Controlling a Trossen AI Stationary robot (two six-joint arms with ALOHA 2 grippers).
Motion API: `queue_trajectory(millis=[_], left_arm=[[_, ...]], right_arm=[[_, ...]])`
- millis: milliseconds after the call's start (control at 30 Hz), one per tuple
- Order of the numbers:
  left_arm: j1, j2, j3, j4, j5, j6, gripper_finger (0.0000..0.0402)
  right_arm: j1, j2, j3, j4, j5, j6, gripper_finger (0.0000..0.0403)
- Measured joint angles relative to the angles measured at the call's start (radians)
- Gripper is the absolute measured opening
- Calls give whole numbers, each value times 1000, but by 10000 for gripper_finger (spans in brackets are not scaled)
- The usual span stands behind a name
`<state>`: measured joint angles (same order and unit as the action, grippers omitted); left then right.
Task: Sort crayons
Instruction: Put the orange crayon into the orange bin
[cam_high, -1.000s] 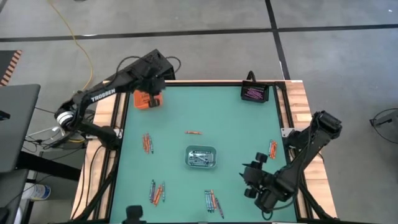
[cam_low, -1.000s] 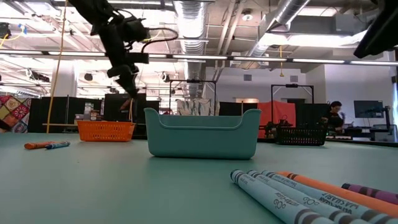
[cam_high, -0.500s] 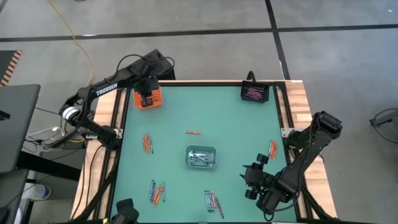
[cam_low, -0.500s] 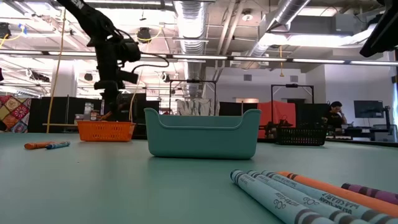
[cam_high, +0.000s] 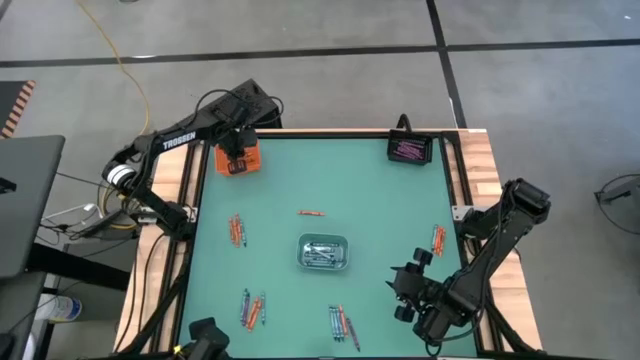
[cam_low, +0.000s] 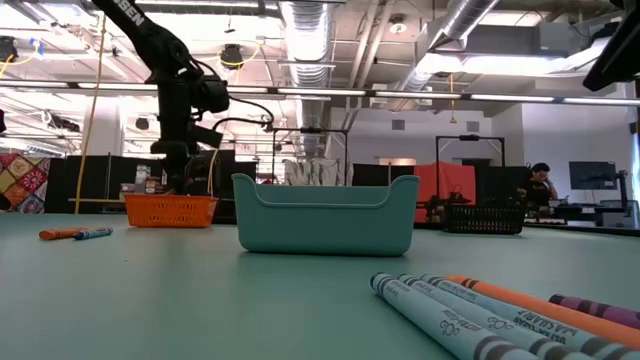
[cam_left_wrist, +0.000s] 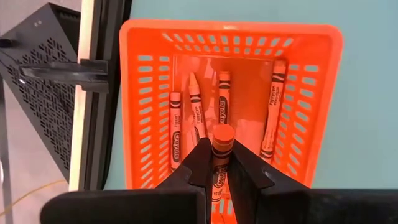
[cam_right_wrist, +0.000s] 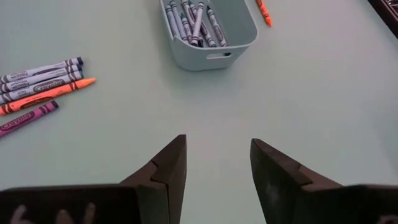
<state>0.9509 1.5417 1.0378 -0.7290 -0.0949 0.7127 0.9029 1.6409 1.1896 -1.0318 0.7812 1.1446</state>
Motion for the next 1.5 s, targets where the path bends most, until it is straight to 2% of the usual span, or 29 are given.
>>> queue_trajectory(millis=[267, 667, 1067, 1333, 1400, 1500], left_arm=[[0, 0, 0, -13, -8, -3, 20], [0, -1, 0, -16, -31, -44, 94], [-5, -12, 0, -12, -56, -78, 98], [-60, -144, 0, 53, -82, -114, 98], [-83, -194, 0, 58, -73, -141, 98], [-133, -268, 0, 47, -67, -184, 98]], right_arm=[[0, 0, 0, 1, -4, 1, 168], [0, 0, 0, 1, -18, 2, 168], [0, 0, 0, 0, -20, 1, 168], [0, 0, 0, -10, -29, 1, 168], [0, 0, 0, -10, -69, 1, 168], [0, 0, 0, -11, -183, 1, 168]])
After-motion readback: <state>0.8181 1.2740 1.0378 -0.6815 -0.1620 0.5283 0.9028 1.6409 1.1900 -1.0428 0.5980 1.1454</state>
